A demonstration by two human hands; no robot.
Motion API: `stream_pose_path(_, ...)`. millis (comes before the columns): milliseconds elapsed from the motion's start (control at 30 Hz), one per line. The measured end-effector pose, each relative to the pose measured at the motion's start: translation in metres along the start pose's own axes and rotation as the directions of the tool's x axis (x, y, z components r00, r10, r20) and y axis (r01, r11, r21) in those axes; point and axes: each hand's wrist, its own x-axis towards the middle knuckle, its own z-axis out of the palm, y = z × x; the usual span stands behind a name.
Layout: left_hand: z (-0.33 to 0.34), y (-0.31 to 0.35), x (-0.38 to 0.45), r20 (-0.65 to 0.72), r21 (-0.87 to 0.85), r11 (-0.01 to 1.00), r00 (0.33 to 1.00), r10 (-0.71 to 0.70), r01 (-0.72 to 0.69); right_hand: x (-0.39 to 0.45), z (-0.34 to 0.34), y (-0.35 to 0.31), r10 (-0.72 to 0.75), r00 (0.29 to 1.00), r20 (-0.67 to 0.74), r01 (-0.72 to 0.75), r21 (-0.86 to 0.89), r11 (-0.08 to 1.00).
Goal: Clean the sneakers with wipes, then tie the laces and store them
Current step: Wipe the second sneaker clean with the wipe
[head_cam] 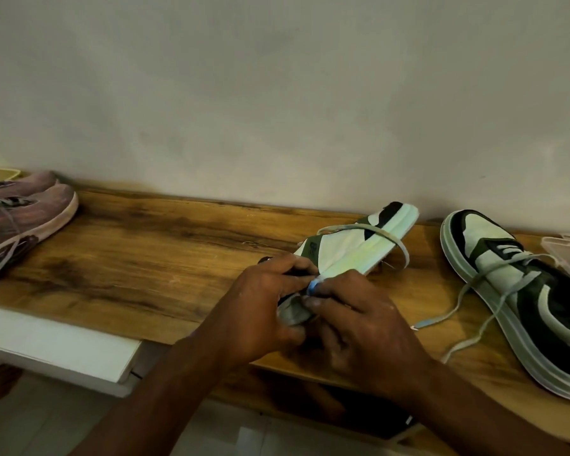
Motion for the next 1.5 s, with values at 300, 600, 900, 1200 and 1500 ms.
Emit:
stream_pose_path(300,-0.002,0.002,-0.002,0.051,0.126,0.992,0.999,0.019,-0.026,-0.002,-0.041,0.08,0.182,0.97,-0.16,-0.223,-0.291,0.93)
stream_pose_path(600,-0.005,-0.004,-0.006,0.06,0.238,0.969,0.996,0.059,-0.071,-0.005,-0.037,0.061,0.214,0.968,-0.131,-0.238,-0.21,0.948)
stream_pose_path(900,0.027,0.003,0.01,-0.121,0.434,0.898,0.983,0.135,-0.07,0.003,-0.024,0.04,0.105,0.994,-0.009,-0.104,-0.229,0.968)
stream_pose_path(1200,0.035,0.008,0.007,-0.154,0.365,0.927,0.976,0.152,-0.086,0.007,-0.055,0.119,0.412,0.85,-0.329,-0.472,-0.125,0.873)
stream_pose_path(1500,0.037,0.006,0.01,-0.19,0.341,0.936,0.969,0.16,-0.088,0.004,-0.026,0.034,0.221,0.975,-0.012,-0.216,-0.262,0.941)
